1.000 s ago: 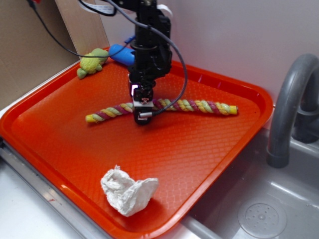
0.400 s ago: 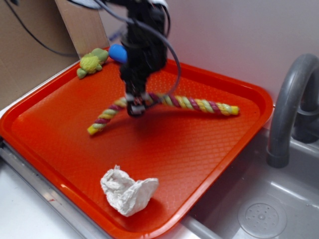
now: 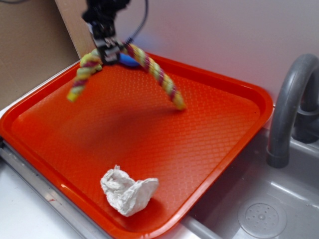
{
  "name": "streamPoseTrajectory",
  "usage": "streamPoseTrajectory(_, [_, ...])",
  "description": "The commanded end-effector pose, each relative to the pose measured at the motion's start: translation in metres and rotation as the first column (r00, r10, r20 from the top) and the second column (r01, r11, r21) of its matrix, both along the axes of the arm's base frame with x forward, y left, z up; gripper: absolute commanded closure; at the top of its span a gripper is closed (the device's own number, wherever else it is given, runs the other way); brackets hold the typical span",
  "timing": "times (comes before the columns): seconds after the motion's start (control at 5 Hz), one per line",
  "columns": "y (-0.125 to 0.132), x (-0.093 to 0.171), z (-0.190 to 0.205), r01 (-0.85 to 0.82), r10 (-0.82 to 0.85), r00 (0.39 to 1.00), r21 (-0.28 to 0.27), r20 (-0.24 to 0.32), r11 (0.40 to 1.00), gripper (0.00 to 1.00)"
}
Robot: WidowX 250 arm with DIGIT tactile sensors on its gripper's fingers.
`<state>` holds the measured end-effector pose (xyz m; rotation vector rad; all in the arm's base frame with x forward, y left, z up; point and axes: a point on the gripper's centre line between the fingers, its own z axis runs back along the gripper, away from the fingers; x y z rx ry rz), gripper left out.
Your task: Grab the multicolored rope.
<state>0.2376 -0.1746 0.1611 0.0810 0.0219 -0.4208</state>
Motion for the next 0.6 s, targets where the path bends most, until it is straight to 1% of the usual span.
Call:
streamPoseTrajectory(0.0, [0.043, -0.055, 0.072, -0.306, 0.337, 0.929, -0.201, 0.149, 0.931, 1.00])
streamPoseTrajectory(0.2, [0.052, -0.069, 0.079, -0.412, 0.456, 0.874, -0.244, 0.168, 0.878, 1.00])
streamPoseTrajectory(0.4, [0.053, -0.061, 0.065, -0.409, 0.446, 0.885, -0.232, 0.135, 0.883, 1.00])
